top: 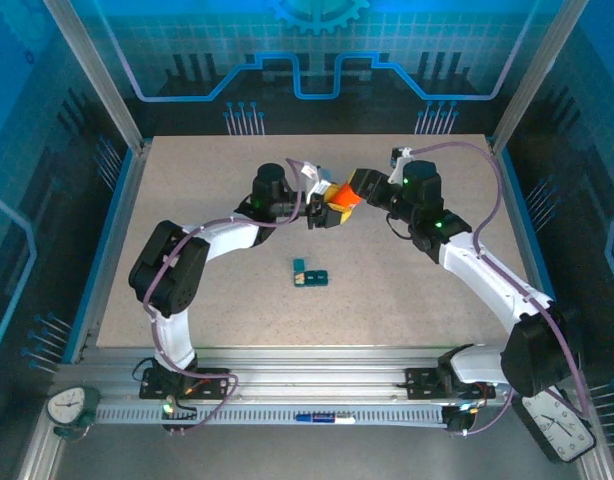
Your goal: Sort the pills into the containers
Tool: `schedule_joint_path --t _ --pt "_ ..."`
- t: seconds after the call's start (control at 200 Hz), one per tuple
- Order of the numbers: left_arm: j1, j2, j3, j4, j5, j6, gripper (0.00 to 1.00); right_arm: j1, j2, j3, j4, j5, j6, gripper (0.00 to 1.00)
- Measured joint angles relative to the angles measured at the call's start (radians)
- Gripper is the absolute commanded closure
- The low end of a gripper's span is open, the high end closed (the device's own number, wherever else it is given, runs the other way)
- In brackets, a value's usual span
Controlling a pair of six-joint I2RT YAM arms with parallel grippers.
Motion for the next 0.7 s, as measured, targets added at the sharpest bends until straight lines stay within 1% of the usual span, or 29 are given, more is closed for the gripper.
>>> schedule_joint_path --t 0.055,0.18,0.315,0.45,0.595,0.7 --pt "-0.002 0.000 0.000 -0.006 -0.002 0.003 1.00 0.000 0.000 0.008 -0.020 0.002 0.004 0.39" --pt "-0.016 0.000 0.000 0.018 -0.002 0.000 1.00 -0.002 0.005 0.045 -0.088 -0.041 -0.004 0.21" --pt "-0.027 0.000 0.001 0.051 0.005 -0.022 1.00 -0.045 0.000 0.091 -0.134 -0.111 -0.024 0.08" --pt "-0.015 0.003 0.004 0.111 0.032 -0.087 1.00 -0.095 -0.058 0.097 -0.173 -0.166 -0.058 0.04" --pt "0.007 0.015 0.017 0.185 0.080 -0.177 1.00 -0.134 -0.124 0.100 -0.181 -0.229 -0.132 0.06" --pt "0.021 0.023 0.033 0.228 0.124 -0.239 1.00 -0.158 -0.112 0.130 -0.195 -0.293 -0.232 0.08"
